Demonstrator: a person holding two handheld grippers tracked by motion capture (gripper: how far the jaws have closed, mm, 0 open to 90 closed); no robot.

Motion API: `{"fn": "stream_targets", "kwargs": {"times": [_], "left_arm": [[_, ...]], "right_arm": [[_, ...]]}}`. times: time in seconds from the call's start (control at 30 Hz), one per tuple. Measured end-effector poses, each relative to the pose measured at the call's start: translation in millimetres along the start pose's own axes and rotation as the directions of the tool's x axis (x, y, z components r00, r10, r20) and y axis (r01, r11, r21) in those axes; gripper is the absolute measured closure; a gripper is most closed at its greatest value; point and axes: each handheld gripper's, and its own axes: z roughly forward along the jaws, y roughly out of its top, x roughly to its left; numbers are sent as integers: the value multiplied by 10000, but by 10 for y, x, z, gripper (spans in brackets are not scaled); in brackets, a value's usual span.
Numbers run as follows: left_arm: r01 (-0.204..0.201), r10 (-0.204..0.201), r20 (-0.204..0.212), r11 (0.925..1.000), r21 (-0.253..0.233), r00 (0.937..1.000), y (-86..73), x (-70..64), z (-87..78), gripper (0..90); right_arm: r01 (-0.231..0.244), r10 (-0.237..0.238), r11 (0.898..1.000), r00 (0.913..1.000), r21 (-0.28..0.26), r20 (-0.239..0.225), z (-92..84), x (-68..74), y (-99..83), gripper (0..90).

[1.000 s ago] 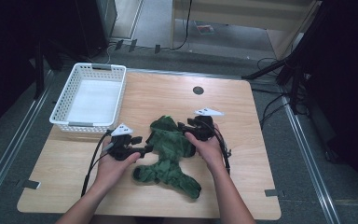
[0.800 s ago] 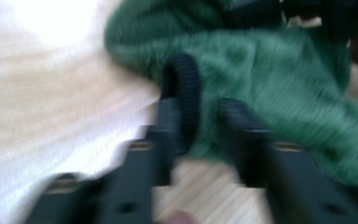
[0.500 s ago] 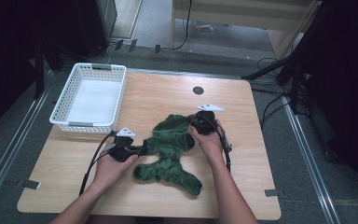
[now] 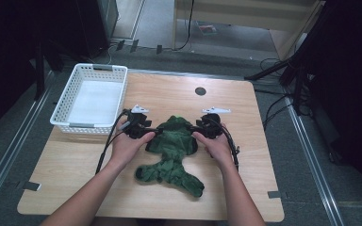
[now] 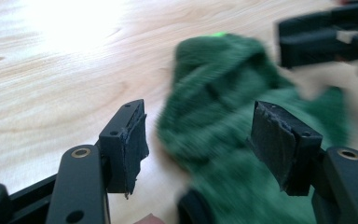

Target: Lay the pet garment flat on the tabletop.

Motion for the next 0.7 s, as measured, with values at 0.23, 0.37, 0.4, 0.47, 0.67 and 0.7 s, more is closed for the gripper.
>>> {"fn": "stream_targets", "kwargs": {"times": [0.23,0.37,0.4,0.47,0.67,0.7], "left_arm": [[-551,582,-598,9971,525,9965,23,14,315,553],[-378,382,-377,9992,98,9986,115,71,313,894],[189,-210,-613,9993,-336,9979,165,133,283,895],[378,-414,-752,9981,-491,9963,175,163,267,895],[619,-619,-10,9980,-144,9981,144,204,311,644],[619,-619,-10,9980,-144,9981,144,204,311,634]], "right_arm": [[458,-491,9984,9933,339,1045,101,17,-47,773],[1367,-1317,9903,9800,-235,1494,62,61,-21,900],[1791,-1588,9783,9711,-1044,1781,-41,90,18,900],[1766,-1493,9743,9711,-1399,1860,-96,88,36,900],[1351,-1317,9871,9903,-862,436,-91,17,-12,613],[1351,-1317,9871,9903,-862,436,-91,17,-12,613]]}}
